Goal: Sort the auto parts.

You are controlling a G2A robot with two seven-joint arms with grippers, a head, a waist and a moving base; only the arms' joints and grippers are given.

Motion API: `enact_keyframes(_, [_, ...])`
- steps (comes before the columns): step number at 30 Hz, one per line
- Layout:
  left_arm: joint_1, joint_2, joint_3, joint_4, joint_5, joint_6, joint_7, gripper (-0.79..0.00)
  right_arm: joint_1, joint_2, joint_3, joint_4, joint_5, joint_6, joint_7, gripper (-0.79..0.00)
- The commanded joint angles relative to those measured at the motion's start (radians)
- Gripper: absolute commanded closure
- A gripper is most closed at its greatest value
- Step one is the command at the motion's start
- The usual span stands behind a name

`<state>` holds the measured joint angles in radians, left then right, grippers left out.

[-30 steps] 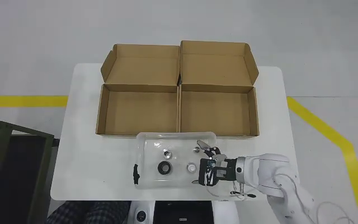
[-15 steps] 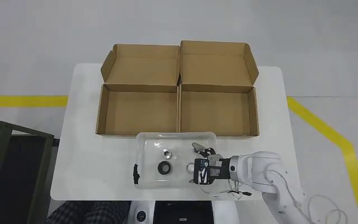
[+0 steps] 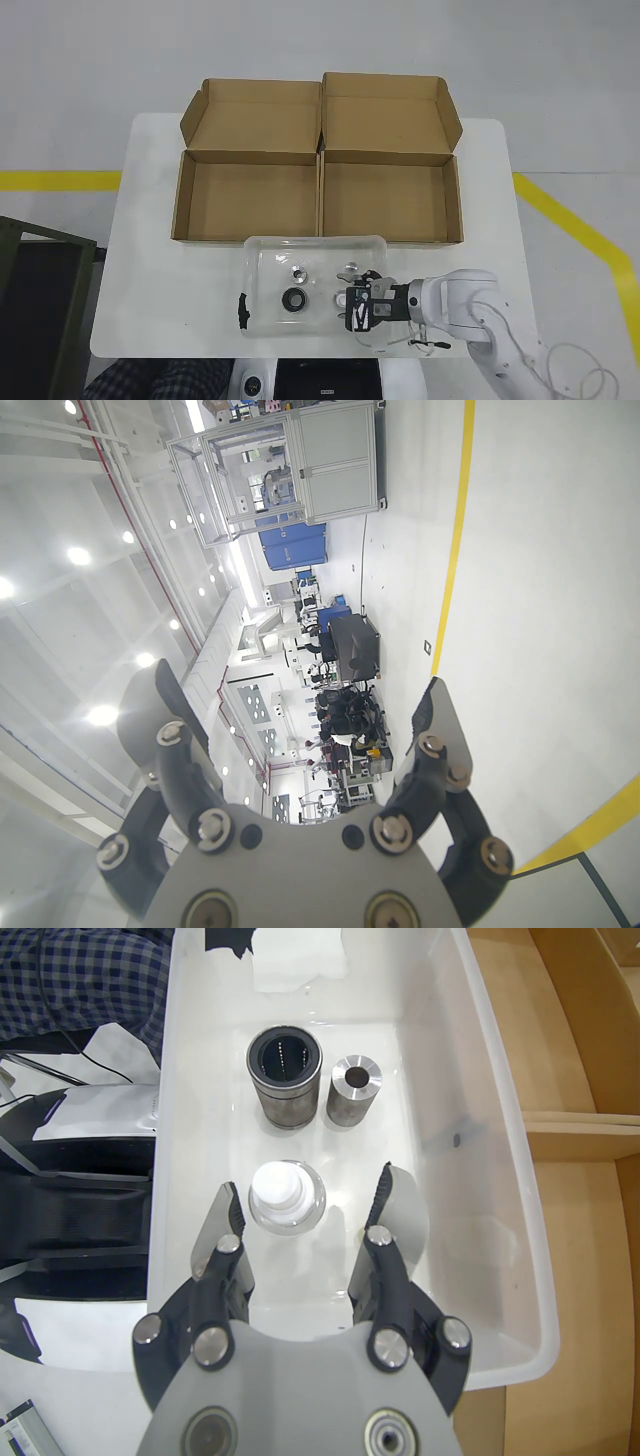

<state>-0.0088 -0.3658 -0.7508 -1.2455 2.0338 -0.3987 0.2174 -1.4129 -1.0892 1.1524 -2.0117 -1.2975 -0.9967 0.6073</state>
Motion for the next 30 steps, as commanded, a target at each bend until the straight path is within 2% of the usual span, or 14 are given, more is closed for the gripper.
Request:
enact_keyframes(1, [0.000, 0.000, 0.000, 0.000, 0.000, 0.000, 0.000, -0.785, 0.003, 0.002, -0.005, 0.007, 0.001, -0.001, 0.001, -0.468])
enact_keyframes(5, [0.000, 0.000, 0.000, 0.000, 0.000, 0.000, 0.000, -0.785, 0.012, 0.005, -0.014, 0.018, 0.003, -0.001, 0.001, -0.449])
enact_keyframes(9, [0.000, 0.000, 0.000, 0.000, 0.000, 0.000, 0.000, -0.785, 0.022, 0.008, -0.026, 0.028, 0.005, -0.003, -0.001, -0.391])
enact_keyframes(18, [0.000, 0.000, 0.000, 0.000, 0.000, 0.000, 0.000, -0.785, 0.045, 0.013, -0.054, 0.051, 0.008, 0.006, -0.012, -0.351])
enact_keyframes(22, [0.000, 0.000, 0.000, 0.000, 0.000, 0.000, 0.000, -0.785, 0.054, 0.016, -0.060, 0.051, 0.009, 0.010, -0.019, -0.265])
enact_keyframes(23, [0.000, 0.000, 0.000, 0.000, 0.000, 0.000, 0.000, -0.785, 0.056, 0.017, -0.061, 0.050, 0.010, 0.011, -0.020, -0.182])
enact_keyframes(26, [0.000, 0.000, 0.000, 0.000, 0.000, 0.000, 0.000, -0.785, 0.062, 0.019, -0.064, 0.046, 0.009, 0.010, -0.021, 0.000])
enact_keyframes(30, [0.000, 0.000, 0.000, 0.000, 0.000, 0.000, 0.000, -0.785, 0.065, 0.024, -0.057, 0.040, 0.018, 0.007, -0.029, 0.000])
